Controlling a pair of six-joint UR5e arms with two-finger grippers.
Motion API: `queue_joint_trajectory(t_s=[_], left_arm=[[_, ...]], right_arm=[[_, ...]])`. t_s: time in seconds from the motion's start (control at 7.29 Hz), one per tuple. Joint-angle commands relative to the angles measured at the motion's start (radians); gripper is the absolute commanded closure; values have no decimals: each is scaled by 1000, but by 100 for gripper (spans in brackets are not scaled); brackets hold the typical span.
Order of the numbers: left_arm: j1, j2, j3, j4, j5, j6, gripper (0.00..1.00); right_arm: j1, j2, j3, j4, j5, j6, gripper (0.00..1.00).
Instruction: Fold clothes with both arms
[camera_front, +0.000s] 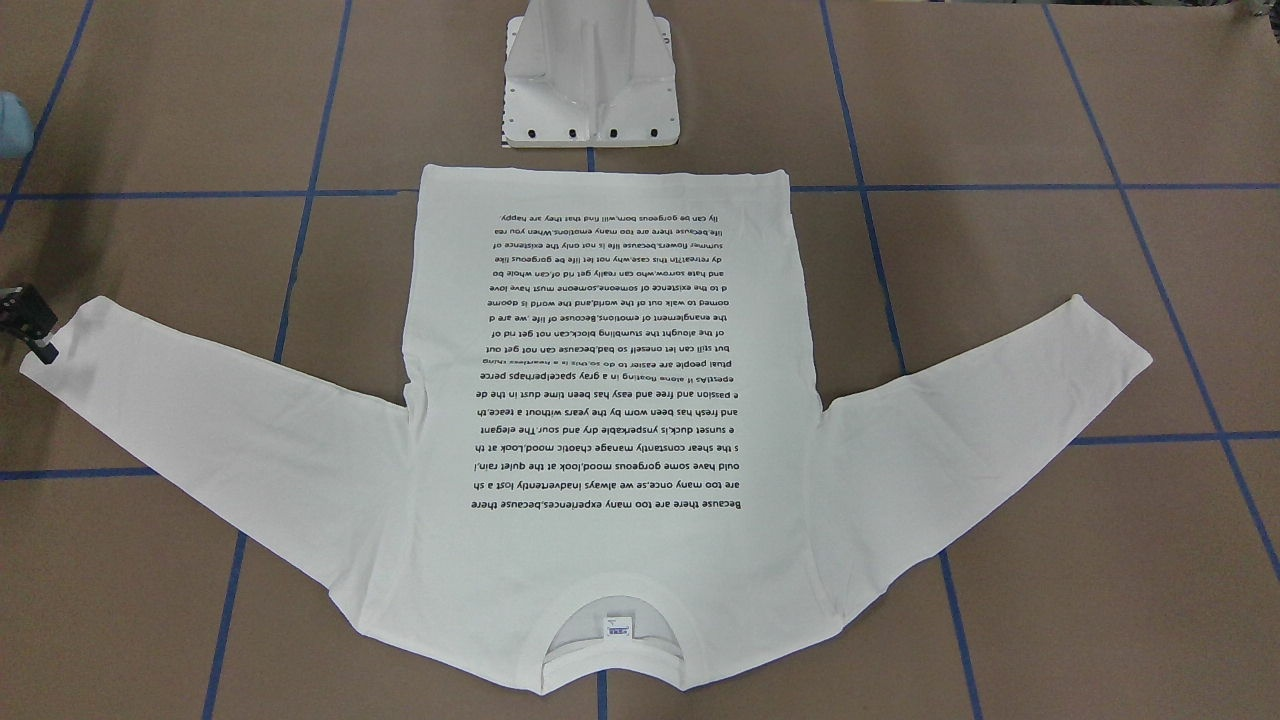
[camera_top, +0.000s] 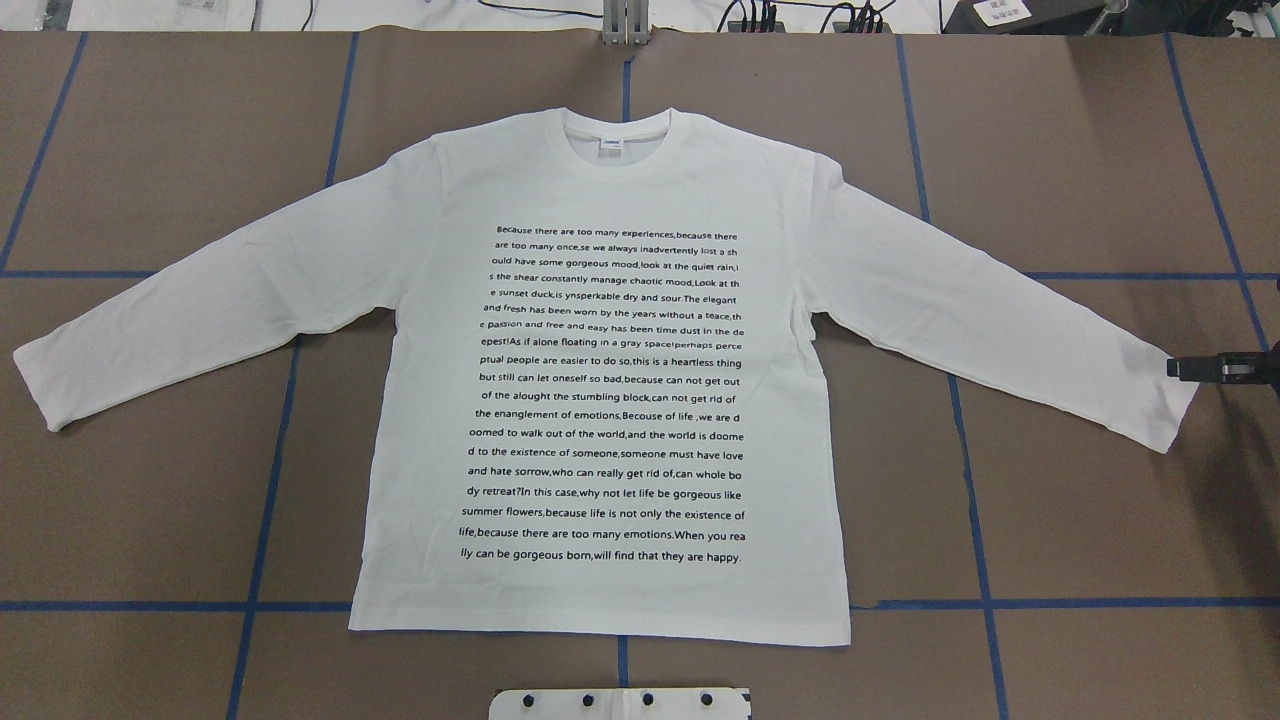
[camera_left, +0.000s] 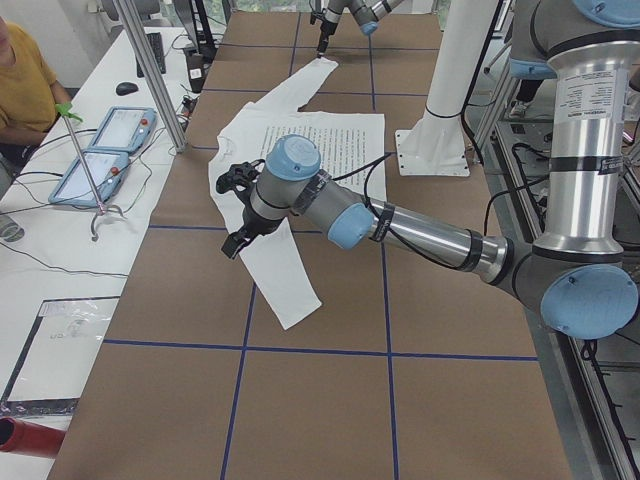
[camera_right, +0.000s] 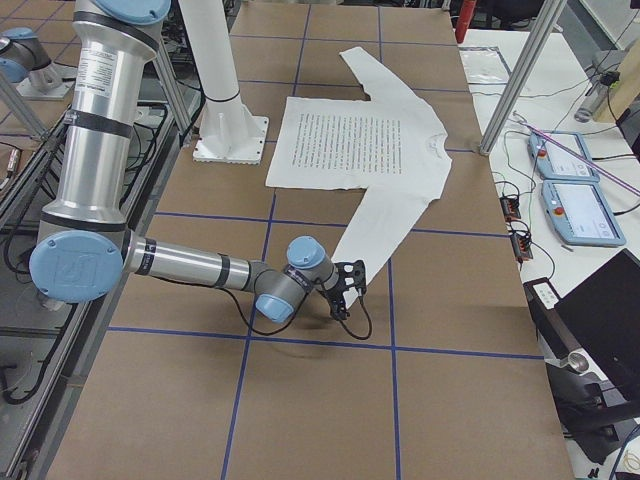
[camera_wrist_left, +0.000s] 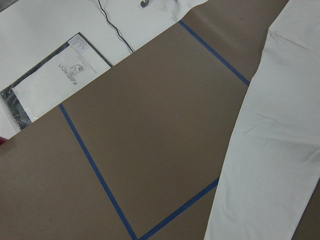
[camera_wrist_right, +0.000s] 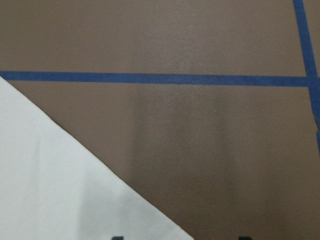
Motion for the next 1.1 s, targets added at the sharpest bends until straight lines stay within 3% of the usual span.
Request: queue_joint_trajectory(t_s=[0.0,0.14,0.41,0.55,0.69,0.96], left_arm=[[1,0,0,0,0,0,0],[-1,0,0,-2,0,0,0],[-1,1,0,-19,2,-3,0],[-1,1,2,-19,2,-3,0],[-1,3,2,-19,0,-3,0],[-1,3,3,-19,0,-3,0]], right_arm=[[-12,3,-7,7,0,0,37],[-20,3,-6,7,-2,-1,48],[-27,3,-6,7,-3,-9,54],[-27,3,0,5,-3,-9,80],[-29,4,7,5,-2,-11,100],[-26,1,42,-5,12,-15,100]])
